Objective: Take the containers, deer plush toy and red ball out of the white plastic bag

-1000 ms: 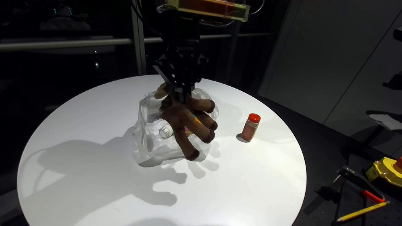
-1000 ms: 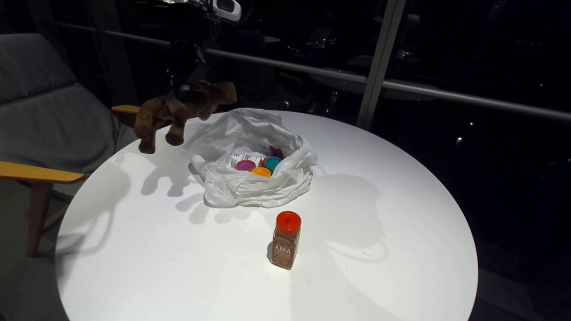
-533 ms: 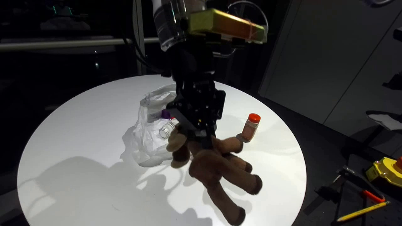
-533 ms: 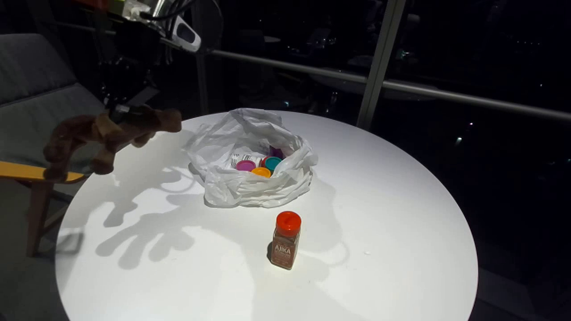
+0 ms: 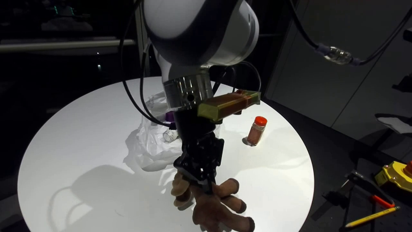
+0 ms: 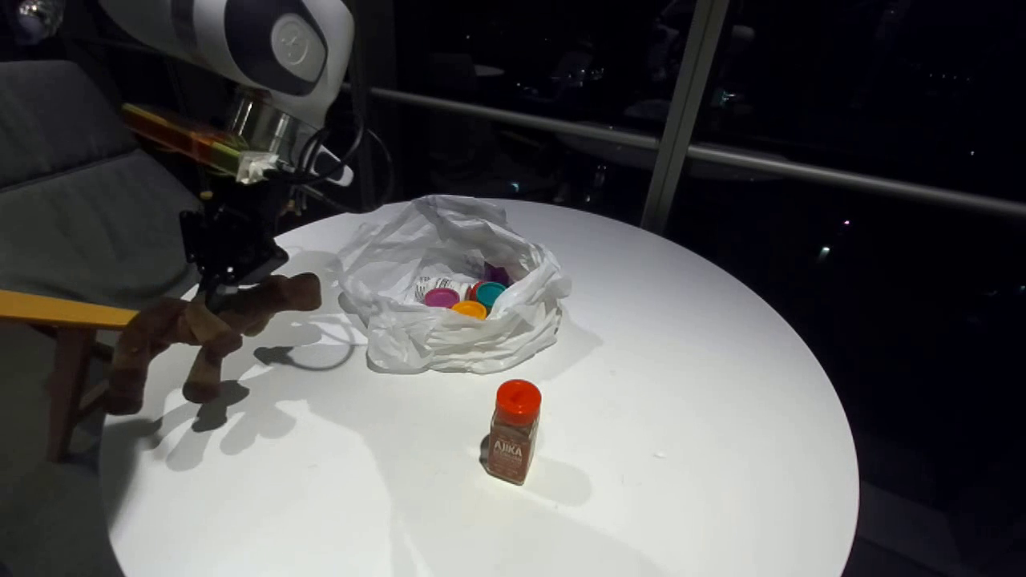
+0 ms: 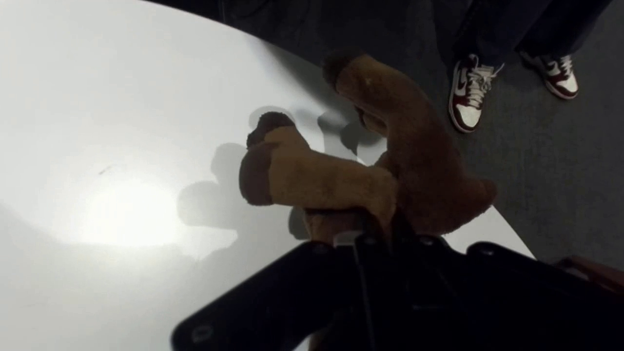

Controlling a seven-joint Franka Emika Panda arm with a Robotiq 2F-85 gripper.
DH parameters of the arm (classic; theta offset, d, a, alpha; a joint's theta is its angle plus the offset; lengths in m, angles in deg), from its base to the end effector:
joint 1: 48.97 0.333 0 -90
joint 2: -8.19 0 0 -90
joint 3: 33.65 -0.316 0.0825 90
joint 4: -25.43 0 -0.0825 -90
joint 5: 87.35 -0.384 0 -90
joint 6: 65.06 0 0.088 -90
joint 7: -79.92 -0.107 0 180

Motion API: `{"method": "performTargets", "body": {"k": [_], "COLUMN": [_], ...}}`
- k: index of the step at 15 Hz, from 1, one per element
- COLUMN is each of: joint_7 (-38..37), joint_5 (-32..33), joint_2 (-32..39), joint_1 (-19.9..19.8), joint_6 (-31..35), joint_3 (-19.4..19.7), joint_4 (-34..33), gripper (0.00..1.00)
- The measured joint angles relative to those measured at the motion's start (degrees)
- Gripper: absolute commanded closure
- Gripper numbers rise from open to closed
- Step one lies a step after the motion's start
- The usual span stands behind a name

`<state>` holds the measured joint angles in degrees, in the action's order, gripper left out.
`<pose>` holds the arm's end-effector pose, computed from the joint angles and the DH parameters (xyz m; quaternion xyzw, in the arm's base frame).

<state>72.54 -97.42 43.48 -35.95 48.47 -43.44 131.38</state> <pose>0.5359 0.2356 0.1664 -0.9615 -0.0734 0.2591 0.0555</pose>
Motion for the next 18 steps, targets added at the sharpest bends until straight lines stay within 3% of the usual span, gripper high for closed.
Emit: {"method": "performTargets", "body": {"k": [1,2,3,4,12,18], "joint_7": [-0.08,-0.19,-0.37,-0.52,-0.76,-0.6], "joint_5": [0.66,1.49,2.22,2.49,0.63,0.98], "joint_2": [0.75,1.32,1.69,1.92,-2.65,-6.1], "joint_1": [0.14,0.33,0.51,0.59,-0.85,-3.9], "joint_6": [2.31,4.44,6.07,7.1,1.31,0.71], "joint_3": [0.17,0.39,0.6,0.73,0.73,4.49], "joint_4": [0.02,0.02,0.02,0.0,-1.75,-3.95], "gripper": [0.92,0.82,0.66,0.62,0.02,0.0]}}
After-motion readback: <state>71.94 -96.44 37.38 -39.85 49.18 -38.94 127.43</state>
